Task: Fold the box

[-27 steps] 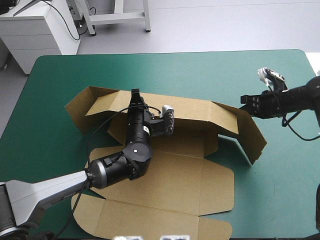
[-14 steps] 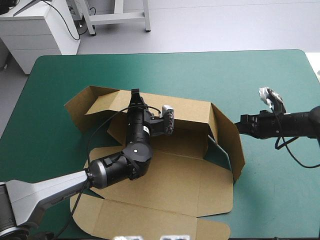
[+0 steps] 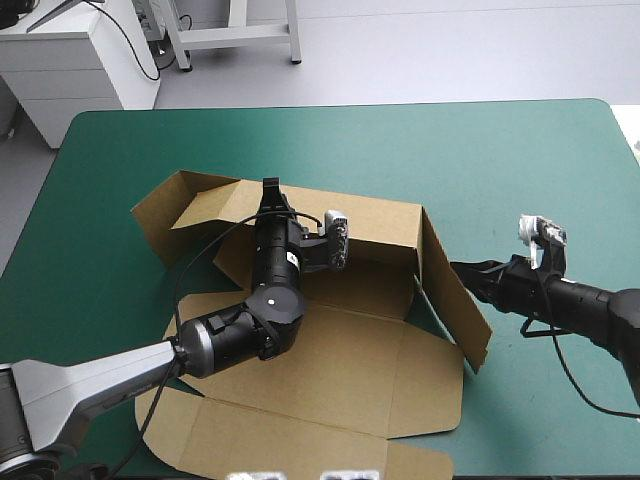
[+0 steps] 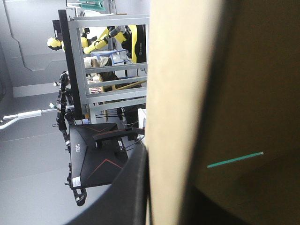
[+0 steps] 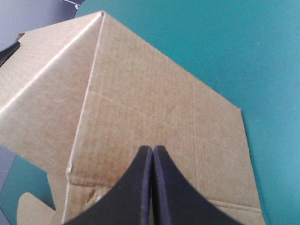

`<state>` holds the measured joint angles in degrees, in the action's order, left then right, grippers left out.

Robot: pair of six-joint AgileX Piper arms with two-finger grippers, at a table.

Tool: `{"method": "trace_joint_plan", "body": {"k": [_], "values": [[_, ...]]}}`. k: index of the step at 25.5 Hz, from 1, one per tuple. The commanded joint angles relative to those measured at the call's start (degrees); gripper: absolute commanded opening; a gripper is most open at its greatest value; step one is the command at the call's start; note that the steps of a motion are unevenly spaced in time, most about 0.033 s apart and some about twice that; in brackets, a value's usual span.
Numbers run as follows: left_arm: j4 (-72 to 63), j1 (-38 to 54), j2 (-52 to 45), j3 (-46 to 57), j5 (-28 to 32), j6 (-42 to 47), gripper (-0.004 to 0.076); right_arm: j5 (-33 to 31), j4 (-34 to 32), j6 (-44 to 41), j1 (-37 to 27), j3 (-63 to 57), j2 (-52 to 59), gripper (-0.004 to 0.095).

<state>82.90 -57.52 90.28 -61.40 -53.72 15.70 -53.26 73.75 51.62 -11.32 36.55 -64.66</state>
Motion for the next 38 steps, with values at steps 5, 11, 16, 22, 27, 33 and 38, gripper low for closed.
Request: {"method": "trace_joint_plan", "body": {"k": [5,11,16,22,27,33,38], "values": [[5.2,-0.2,-2.2,-1.5,-1.7,1.1,-0.0008,-4.0,-2.9,-8.6,1.9,5.9,1.4,-0.0016],[5.0,-0.2,-2.2,-4.1,-1.3,0.9,-0.0005,-3.6,-6.8,-10.3,1.9,7.1,1.4,-0.0016],[5.0,-0.2,-2.2,-4.7,-0.5,0.7,-0.0005,-1.5,-7.2,-10.7,1.9,7.3,1.4,-0.0016],[3.7,2.5,-2.2,-4.7,1.7,0.7,-0.0005,-2.8,-9.0,-11.5,1.9,7.7,-0.8,-0.0016],[3.0,3.9,-2.2,-4.7,1.7,0.7,-0.0005,-2.4,-8.6,-9.5,2.0,7.3,-1.2,-0.0016],[2.8,3.9,-2.2,-4.7,3.9,0.9,-0.0005,7.8,-2.8,-0.3,6.8,2.9,0.8,-0.0016],[2.4,3.9,-2.2,-4.7,4.4,0.9,-0.0005,17.6,-0.6,4.9,15.7,1.2,0.6,-0.0016]]}}
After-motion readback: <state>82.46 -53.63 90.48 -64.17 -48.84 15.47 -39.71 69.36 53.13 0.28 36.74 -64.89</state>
